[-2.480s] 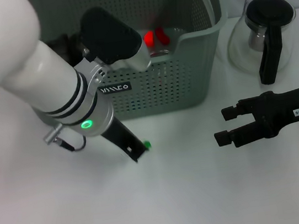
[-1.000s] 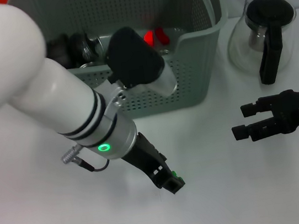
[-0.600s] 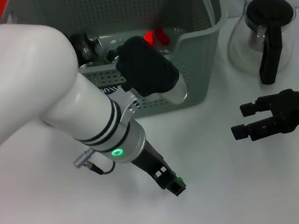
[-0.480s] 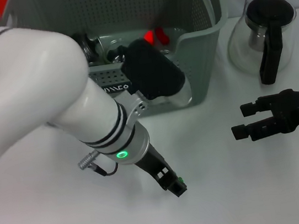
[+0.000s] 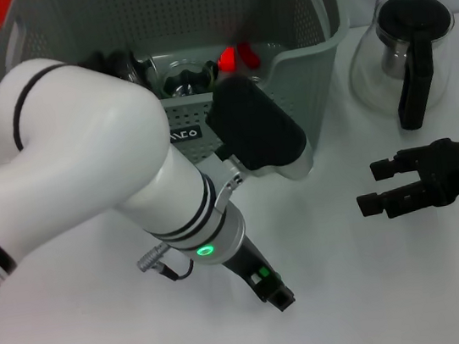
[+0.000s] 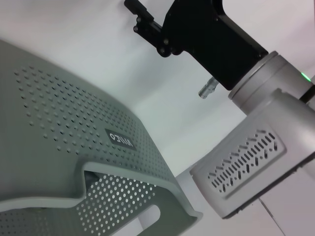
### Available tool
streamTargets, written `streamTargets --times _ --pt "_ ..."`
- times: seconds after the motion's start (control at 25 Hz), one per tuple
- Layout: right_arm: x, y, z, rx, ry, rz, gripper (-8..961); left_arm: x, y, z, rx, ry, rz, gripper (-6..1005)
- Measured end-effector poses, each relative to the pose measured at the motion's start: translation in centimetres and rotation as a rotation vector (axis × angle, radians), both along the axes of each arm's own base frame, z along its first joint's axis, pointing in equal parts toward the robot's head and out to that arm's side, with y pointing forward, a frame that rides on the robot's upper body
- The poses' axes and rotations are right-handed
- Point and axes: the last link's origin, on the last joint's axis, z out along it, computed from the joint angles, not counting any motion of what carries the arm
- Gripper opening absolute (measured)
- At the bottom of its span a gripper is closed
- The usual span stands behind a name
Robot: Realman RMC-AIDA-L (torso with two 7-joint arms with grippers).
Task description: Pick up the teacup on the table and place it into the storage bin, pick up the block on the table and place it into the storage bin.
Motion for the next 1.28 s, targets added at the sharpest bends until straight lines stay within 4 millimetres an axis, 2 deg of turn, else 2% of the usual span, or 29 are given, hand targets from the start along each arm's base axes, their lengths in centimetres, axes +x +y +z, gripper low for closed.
streamTargets --times 0.48,0.96,1.12,1.28 --pt "-0.1 0.0 0.0 0.000 0.000 0.002 946 -0.1 -0.4 -1.0 0.009 0.027 -0.014 766" --pt "0.0 0.1 0.0 0.001 0.000 0.000 946 0.4 -0.1 -0.9 0.027 0.015 -0.024 549" --pt "0.1 0.0 0.0 0.004 -0.002 -0.003 946 1.8 -0.3 0.2 0.035 -0.026 -0.059 469" --pt "0.2 0.0 0.0 0.006 -0.001 -0.006 946 3.3 -0.2 3.6 0.045 -0.114 -0.052 407"
